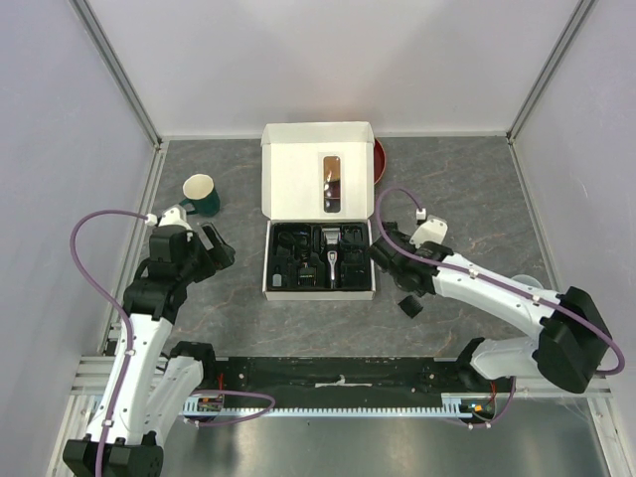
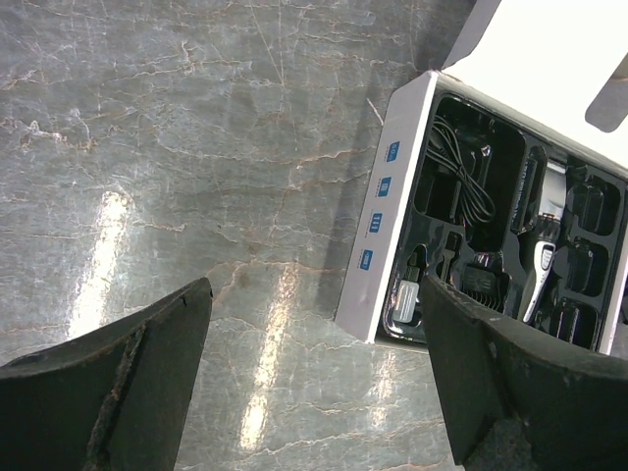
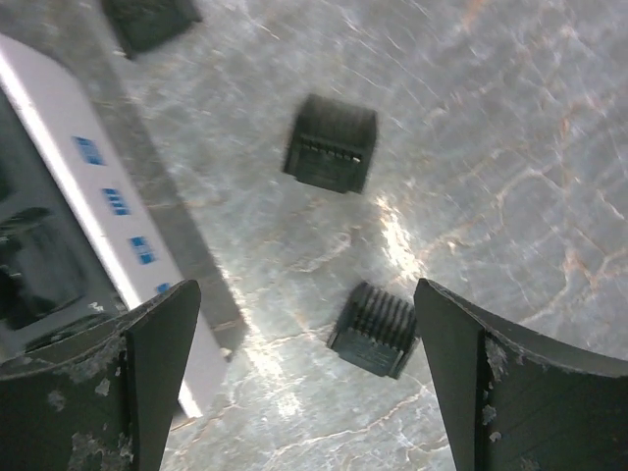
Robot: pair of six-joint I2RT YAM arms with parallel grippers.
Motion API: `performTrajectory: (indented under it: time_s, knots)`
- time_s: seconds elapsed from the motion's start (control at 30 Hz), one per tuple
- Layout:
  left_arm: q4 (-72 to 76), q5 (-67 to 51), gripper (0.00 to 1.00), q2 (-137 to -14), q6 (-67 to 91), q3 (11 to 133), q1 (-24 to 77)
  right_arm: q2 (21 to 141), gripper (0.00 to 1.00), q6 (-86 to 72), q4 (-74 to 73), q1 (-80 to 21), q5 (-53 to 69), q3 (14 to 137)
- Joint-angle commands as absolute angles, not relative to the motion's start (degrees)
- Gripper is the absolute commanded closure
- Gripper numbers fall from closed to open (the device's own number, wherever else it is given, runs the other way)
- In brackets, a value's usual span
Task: Sort the hair-cutting tools
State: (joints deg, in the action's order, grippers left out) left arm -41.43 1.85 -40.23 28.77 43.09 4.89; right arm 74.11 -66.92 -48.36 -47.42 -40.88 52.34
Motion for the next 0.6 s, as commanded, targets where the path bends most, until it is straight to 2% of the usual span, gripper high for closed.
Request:
performTrajectory:
  time_s: [0.0,0.3,0.57]
  knots:
    - [-39.99,2.11,0.07,-39.03,27.07,43.77,4.75,75.41,0.02,-79.79,-54.83,-46.58,-40.09,49.84]
    - [-39.99,2.81,0.07,-38.06,26.9,43.68,4.75,71.55,0.05,-89.99,-53.97,-46.06,-34.63,43.69]
    - [-39.99,2.64,0.07,-38.67,26.89,43.77,4.66,69.34,0.17,-93.78,-49.22,-45.26,-31.2,38.76]
